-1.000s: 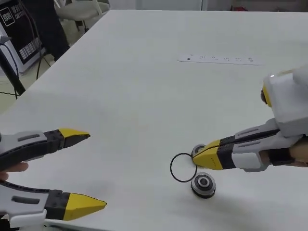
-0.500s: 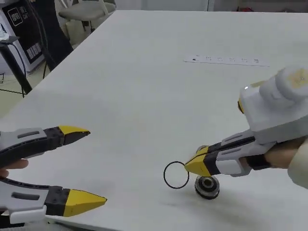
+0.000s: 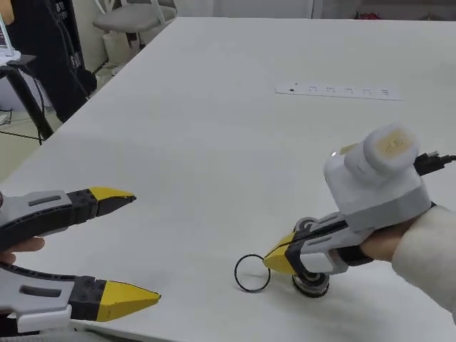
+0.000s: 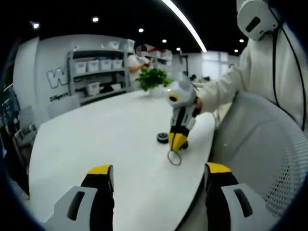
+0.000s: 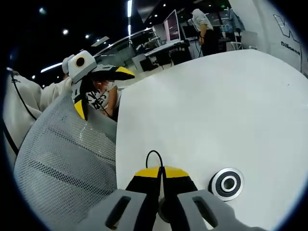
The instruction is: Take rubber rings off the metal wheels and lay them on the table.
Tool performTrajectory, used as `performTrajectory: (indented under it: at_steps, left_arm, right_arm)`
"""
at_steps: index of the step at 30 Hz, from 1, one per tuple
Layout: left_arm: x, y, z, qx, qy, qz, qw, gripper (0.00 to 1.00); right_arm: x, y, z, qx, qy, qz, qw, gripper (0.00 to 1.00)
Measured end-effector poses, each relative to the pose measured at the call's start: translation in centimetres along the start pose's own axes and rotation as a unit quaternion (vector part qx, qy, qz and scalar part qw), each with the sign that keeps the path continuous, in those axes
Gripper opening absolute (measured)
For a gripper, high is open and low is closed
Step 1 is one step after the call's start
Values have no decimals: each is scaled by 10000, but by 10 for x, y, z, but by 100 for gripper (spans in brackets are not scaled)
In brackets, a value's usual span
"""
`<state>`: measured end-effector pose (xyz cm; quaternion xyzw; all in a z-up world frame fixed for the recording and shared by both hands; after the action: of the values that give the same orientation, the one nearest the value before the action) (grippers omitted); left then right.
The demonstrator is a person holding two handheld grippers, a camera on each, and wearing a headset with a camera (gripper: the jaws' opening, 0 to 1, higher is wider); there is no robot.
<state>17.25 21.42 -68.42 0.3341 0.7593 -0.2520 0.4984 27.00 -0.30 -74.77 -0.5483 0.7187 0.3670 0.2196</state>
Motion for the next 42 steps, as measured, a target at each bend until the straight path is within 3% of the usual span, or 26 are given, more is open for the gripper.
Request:
performTrajectory:
  at_steps: [16,29,42]
  left_arm:
    - [1,0,-2,-22,6,-25,10000,78]
    - [-6,-4,1,31,6,12,10000,77]
    - [-15,-3,4,125,47,138,9998,77]
  right_arm:
    - [6,-8,-2,140,-18,54,9999,5]
    - [3,-2,-28,231,-266,-16,9994,13]
    - [10,5,-58,395,-479,-55,9981,20]
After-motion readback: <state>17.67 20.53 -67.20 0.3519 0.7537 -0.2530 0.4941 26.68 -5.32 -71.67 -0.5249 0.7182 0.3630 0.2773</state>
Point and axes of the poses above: the centre of the closed fingertips' face, and the gripper's own axes: z roughly forward along the fingers, y roughly to its left, x roughly out of its underside, the point moved 8 cm from there along -z, roughly backward along the fingers, and after that the axes turned 4 degrees about -z, right-handed, at the moved point
